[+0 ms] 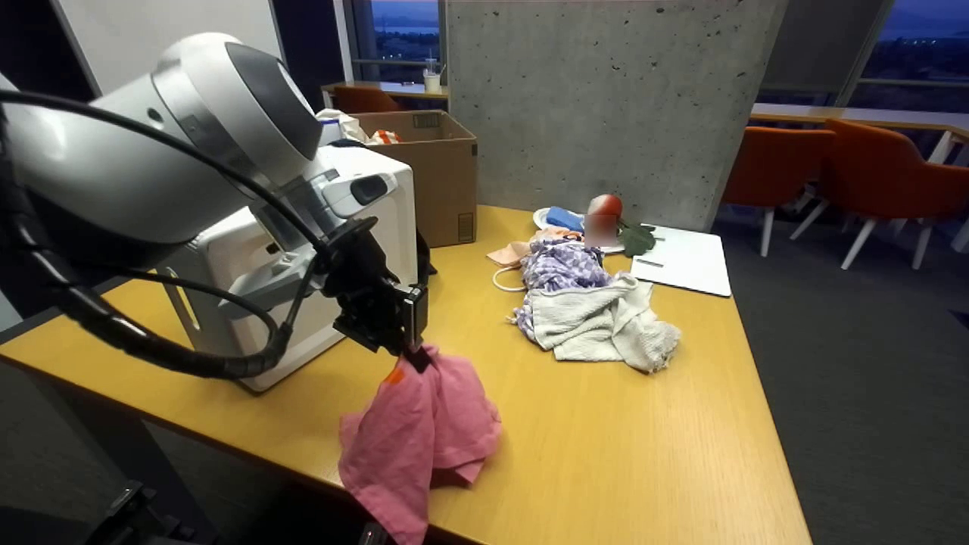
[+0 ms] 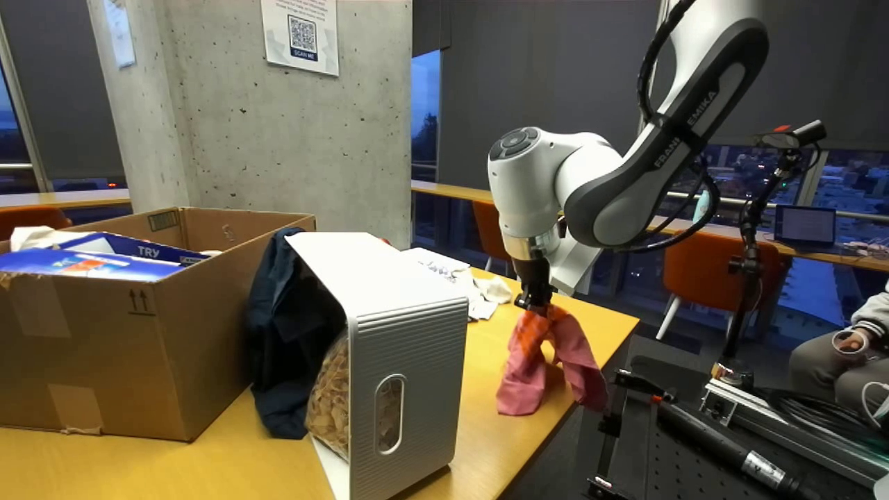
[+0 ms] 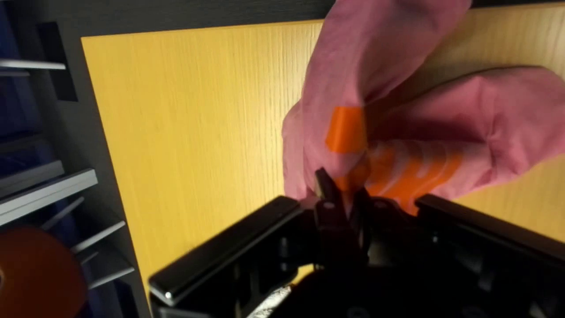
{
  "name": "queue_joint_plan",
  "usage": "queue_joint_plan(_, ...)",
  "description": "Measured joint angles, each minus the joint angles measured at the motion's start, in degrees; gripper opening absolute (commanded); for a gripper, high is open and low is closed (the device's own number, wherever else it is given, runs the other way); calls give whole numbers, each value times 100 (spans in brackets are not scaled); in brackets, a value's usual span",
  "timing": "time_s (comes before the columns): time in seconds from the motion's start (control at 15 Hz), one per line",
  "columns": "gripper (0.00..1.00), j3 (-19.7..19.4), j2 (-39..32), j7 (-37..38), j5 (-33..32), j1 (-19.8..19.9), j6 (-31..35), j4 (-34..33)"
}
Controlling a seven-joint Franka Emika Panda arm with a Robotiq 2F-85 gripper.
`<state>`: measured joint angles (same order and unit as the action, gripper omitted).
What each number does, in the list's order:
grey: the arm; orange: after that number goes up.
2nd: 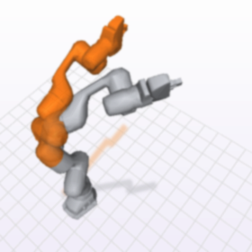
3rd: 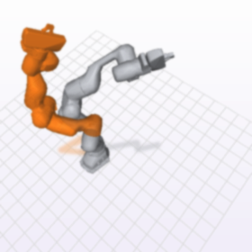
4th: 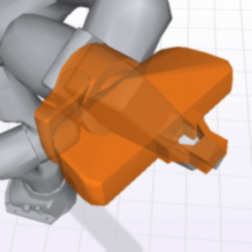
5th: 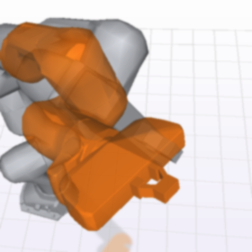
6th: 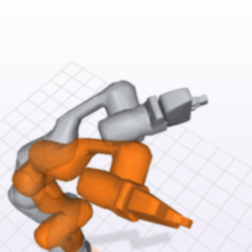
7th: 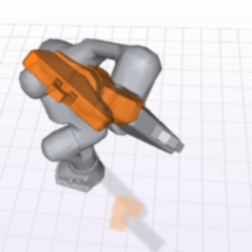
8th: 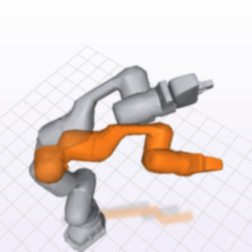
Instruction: Pick up the pink shirt and put it on the table, pick up the black shirt and put it on the white basket
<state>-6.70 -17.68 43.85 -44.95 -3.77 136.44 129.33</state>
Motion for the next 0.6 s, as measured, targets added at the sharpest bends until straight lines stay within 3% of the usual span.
queue_joint_plan(0.07, 2, -39, -166, 258, -172, -5, -10, -117)
queue_joint_plan(0.13, 33, -74, -324, 481, -313, -7, -22, -242)
queue_joint_plan(0.33, 47, -131, -712, 948, -556, -9, -110, -604)
queue_joint_plan(0.6, 77, -132, -943, 1213, -565, -14, -347, -917)
